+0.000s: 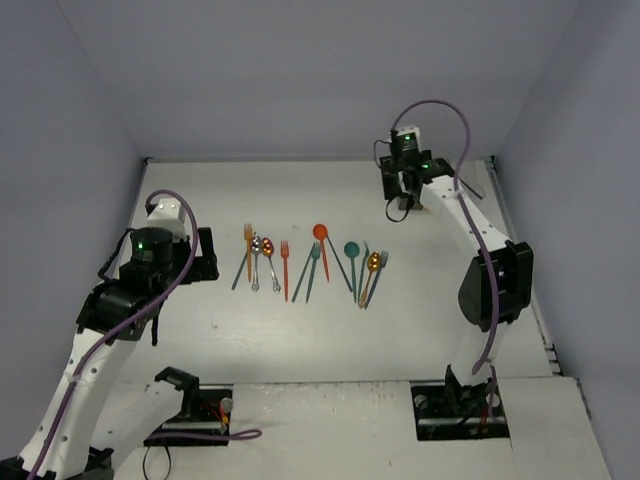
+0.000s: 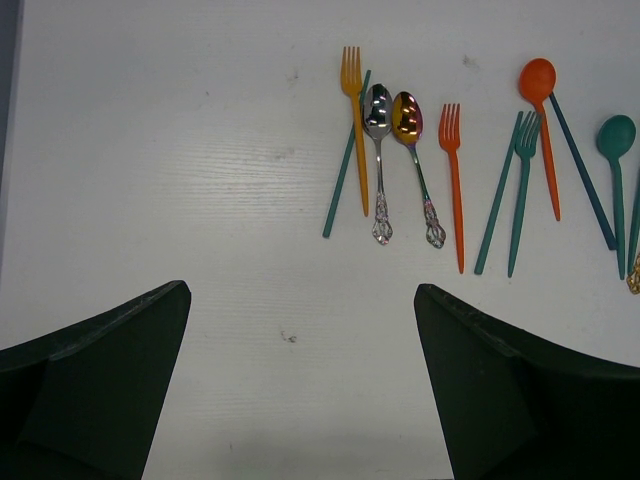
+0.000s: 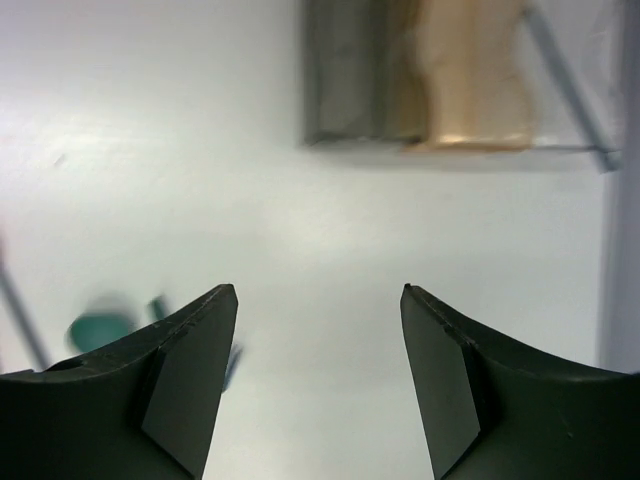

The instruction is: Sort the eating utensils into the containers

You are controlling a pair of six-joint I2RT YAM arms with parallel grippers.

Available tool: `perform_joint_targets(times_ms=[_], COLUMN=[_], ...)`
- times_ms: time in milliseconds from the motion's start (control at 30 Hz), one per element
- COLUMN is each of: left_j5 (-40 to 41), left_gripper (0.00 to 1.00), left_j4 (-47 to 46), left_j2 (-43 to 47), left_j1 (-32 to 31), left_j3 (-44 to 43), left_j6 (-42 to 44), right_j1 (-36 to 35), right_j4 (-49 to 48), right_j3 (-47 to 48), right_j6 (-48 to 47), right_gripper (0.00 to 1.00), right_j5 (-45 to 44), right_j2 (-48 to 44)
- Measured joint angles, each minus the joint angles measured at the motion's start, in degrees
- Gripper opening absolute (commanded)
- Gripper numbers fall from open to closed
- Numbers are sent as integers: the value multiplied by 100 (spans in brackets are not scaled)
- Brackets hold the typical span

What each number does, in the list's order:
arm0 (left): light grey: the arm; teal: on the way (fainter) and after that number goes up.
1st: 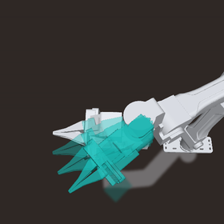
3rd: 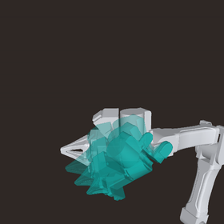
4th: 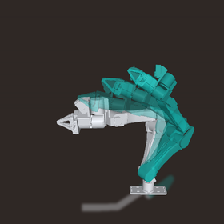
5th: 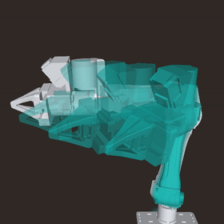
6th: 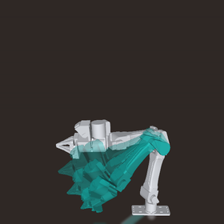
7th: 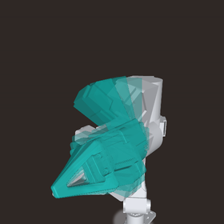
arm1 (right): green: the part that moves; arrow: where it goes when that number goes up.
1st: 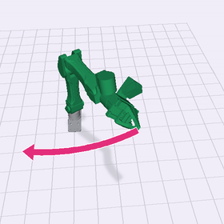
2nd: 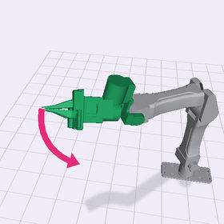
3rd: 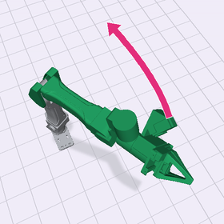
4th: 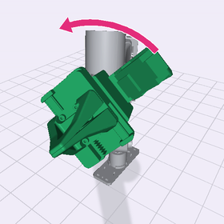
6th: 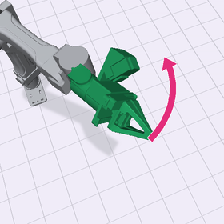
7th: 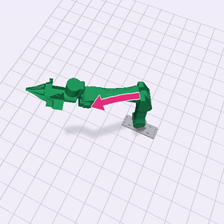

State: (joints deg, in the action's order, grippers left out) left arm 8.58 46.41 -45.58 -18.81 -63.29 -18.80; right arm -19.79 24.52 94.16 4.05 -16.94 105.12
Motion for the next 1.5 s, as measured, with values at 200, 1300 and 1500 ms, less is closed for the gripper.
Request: perform_joint_targets(times_ms=[200, 1300, 1500], left_j5=[0, -25, -24], left_gripper=[94, 94, 94], left_j4=[-32, 33, 90], left_j2=[-2, 479, 525], left_j1=[0, 0, 0], left_j3=[209, 485, 492], left_j6=[3, 5, 8], right_j1=[-1185, -2092, -2092], right_j4=[-256, -1377, -1442], right_j3=[-1483, -2935, -2927], right_j6=[395, 902, 943], right_gripper=[51, 29, 16], right_j5=[347, 1247, 1243], right_j2=[-190, 8, 73])
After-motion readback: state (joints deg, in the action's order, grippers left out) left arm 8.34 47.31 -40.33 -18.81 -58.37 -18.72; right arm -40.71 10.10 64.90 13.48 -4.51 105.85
